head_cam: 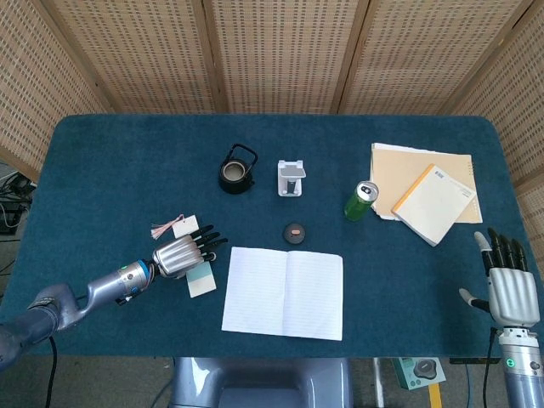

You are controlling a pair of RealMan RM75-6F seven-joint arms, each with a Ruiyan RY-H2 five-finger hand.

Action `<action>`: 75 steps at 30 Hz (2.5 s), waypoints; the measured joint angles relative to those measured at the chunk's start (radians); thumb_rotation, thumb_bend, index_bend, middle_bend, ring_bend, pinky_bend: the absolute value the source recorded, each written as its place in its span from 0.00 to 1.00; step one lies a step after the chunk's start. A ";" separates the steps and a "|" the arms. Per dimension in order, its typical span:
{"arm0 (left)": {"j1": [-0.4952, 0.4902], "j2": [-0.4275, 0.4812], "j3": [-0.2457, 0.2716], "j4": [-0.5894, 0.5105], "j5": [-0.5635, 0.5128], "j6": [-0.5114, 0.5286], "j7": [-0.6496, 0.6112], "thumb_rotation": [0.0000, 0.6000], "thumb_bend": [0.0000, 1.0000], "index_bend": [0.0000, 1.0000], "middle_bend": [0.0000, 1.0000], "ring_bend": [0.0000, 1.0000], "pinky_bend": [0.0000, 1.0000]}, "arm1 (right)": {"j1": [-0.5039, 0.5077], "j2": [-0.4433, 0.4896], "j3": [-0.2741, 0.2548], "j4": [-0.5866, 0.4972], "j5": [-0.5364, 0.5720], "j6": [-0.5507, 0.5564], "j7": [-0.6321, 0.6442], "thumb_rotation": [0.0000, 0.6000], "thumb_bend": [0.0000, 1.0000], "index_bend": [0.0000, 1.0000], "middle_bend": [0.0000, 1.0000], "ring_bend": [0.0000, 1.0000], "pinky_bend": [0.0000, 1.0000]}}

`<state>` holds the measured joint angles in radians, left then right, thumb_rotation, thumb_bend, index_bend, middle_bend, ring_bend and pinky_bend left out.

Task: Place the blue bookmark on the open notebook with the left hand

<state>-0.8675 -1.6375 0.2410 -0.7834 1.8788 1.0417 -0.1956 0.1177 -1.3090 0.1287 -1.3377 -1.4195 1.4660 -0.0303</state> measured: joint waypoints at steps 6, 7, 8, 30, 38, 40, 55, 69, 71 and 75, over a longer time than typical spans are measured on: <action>-0.002 0.012 0.003 -0.015 -0.002 0.000 0.007 1.00 0.13 0.37 0.00 0.00 0.00 | 0.000 0.000 0.000 -0.002 -0.001 0.001 0.000 1.00 0.08 0.00 0.00 0.00 0.00; -0.002 0.014 0.004 -0.018 -0.003 0.000 0.010 1.00 0.15 0.37 0.00 0.00 0.00 | 0.000 0.000 0.000 -0.003 -0.002 0.002 0.000 1.00 0.08 0.00 0.00 0.00 0.00; -0.002 0.016 0.004 -0.021 -0.003 0.000 0.012 1.00 0.19 0.38 0.00 0.00 0.00 | 0.000 0.001 -0.001 -0.004 -0.003 0.003 0.001 1.00 0.08 0.00 0.00 0.00 0.00; 0.002 0.046 0.003 -0.070 -0.012 0.010 0.051 1.00 0.38 0.44 0.00 0.00 0.00 | -0.002 0.005 -0.004 -0.015 -0.010 0.009 -0.001 1.00 0.08 0.00 0.00 0.00 0.00; 0.006 0.047 0.004 -0.068 -0.005 0.031 0.067 1.00 0.38 0.45 0.00 0.00 0.00 | -0.003 0.006 -0.005 -0.017 -0.012 0.010 -0.002 1.00 0.08 0.00 0.00 0.00 0.00; 0.006 0.050 0.003 -0.068 0.001 0.043 0.080 1.00 0.38 0.46 0.00 0.00 0.00 | -0.003 0.006 -0.005 -0.018 -0.011 0.010 -0.002 1.00 0.08 0.00 0.00 0.00 0.00; -0.040 0.092 -0.028 -0.177 0.041 0.091 0.177 1.00 0.38 0.46 0.00 0.00 0.00 | -0.005 0.014 -0.002 -0.024 -0.011 0.015 0.010 1.00 0.08 0.01 0.00 0.00 0.00; -0.168 0.036 -0.088 -0.283 0.076 -0.008 0.274 1.00 0.38 0.46 0.00 0.00 0.00 | -0.009 0.028 0.008 -0.030 0.004 0.013 0.039 1.00 0.08 0.01 0.00 0.00 0.00; -0.180 0.022 -0.093 -0.293 0.077 -0.024 0.284 1.00 0.38 0.46 0.00 0.00 0.00 | -0.009 0.029 0.009 -0.029 0.006 0.011 0.042 1.00 0.08 0.01 0.00 0.00 0.00; -0.194 0.006 -0.098 -0.304 0.075 -0.045 0.295 1.00 0.38 0.46 0.00 0.00 0.00 | -0.008 0.030 0.009 -0.027 0.008 0.007 0.047 1.00 0.08 0.01 0.00 0.00 0.00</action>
<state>-1.0619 -1.6319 0.1431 -1.0875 1.9541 0.9962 0.0990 0.1098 -1.2792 0.1379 -1.3646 -1.4116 1.4731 0.0163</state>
